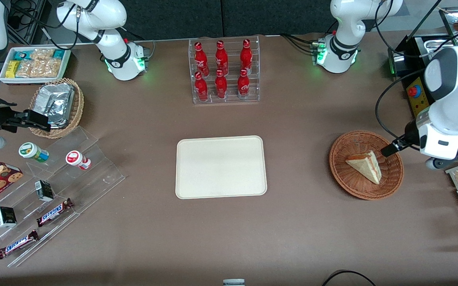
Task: Place sandwich from basket to tray
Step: 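Move the left gripper over the wicker basket and lower toward the sandwich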
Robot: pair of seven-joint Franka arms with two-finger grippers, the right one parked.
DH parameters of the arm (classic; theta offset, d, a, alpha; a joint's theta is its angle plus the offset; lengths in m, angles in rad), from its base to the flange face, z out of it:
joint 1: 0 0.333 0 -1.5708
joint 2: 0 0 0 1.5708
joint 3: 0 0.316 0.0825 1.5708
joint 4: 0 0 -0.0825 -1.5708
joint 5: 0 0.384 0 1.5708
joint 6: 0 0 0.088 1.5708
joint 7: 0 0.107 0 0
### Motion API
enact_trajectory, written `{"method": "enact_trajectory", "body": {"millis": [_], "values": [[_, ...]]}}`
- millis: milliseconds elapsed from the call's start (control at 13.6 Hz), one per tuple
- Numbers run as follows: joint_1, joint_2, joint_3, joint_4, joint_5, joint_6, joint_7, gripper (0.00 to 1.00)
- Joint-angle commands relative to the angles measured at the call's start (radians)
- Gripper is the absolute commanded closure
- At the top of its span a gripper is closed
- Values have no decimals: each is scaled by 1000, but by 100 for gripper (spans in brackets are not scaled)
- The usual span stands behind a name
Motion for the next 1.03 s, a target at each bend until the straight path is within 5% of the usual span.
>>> {"method": "enact_trajectory", "body": {"millis": [0, 953], "values": [[3, -31, 11, -113, 10, 123, -95, 0], [26, -23, 18, -450, 42, 571, -298, 0]]}}
